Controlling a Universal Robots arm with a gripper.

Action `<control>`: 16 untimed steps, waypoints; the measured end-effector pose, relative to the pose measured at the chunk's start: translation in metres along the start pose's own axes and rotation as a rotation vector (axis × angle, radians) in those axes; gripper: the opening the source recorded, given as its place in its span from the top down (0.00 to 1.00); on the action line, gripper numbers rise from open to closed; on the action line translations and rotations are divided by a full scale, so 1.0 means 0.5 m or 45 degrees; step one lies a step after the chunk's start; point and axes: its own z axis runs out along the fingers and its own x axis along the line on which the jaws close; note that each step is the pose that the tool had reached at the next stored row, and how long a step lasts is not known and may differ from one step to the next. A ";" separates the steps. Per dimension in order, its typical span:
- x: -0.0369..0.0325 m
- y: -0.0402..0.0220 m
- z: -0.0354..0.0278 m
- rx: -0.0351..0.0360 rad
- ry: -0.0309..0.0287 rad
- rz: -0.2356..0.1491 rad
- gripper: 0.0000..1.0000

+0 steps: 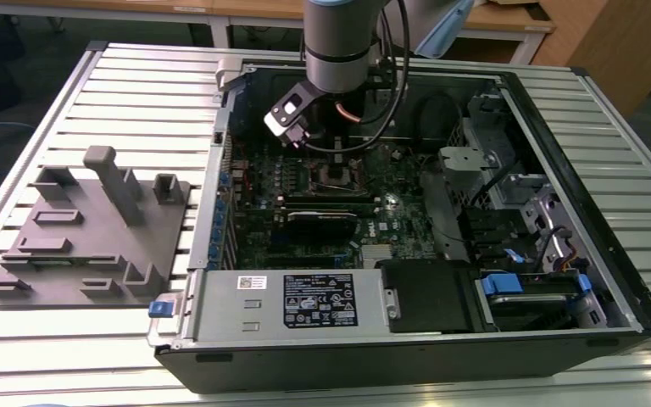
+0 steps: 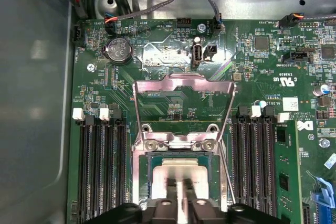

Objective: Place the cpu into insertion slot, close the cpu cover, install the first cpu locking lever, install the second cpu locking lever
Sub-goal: 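Place the cpu into insertion slot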

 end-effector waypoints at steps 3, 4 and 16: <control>0.000 0.000 0.000 0.0000 0.0001 0.000 0.90; 0.000 0.000 -0.001 0.0000 0.0000 0.000 0.90; 0.000 0.001 0.001 0.0278 0.0000 0.000 0.90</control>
